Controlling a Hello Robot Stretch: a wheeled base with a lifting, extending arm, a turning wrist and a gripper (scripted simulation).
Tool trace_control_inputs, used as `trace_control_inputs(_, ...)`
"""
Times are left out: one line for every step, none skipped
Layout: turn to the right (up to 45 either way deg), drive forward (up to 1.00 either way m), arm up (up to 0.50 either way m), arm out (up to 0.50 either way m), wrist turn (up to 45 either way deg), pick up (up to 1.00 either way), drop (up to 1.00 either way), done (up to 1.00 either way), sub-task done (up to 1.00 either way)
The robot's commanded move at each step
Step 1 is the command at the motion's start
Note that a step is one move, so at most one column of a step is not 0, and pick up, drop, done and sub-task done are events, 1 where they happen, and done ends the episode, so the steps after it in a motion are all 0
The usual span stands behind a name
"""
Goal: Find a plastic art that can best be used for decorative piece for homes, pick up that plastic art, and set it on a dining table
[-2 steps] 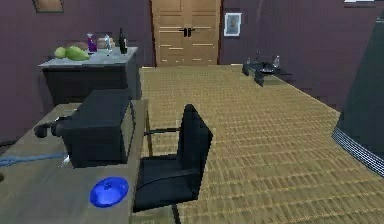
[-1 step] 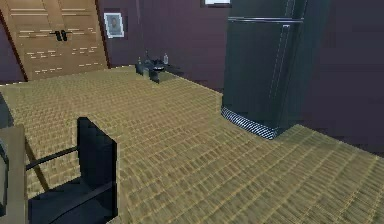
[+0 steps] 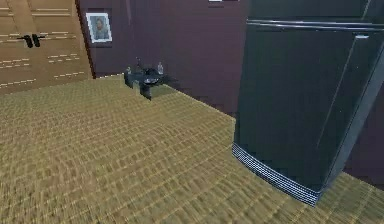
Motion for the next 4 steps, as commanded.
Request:
trace_control_inputs(-18.0,0.0,0.0,0.0,0.0,0.0,0.0,0.0,0.0)
trace_control_inputs(0.0,1.0,0.0,0.0,0.0,0.0,0.0,0.0,0.0)
trace_control_inputs(0.0,1.0,0.0,0.0,0.0,0.0,0.0,0.0,0.0)
trace_control_inputs(-3.0,0.0,0.0,0.0,0.0,0.0,0.0,0.0,0.0)
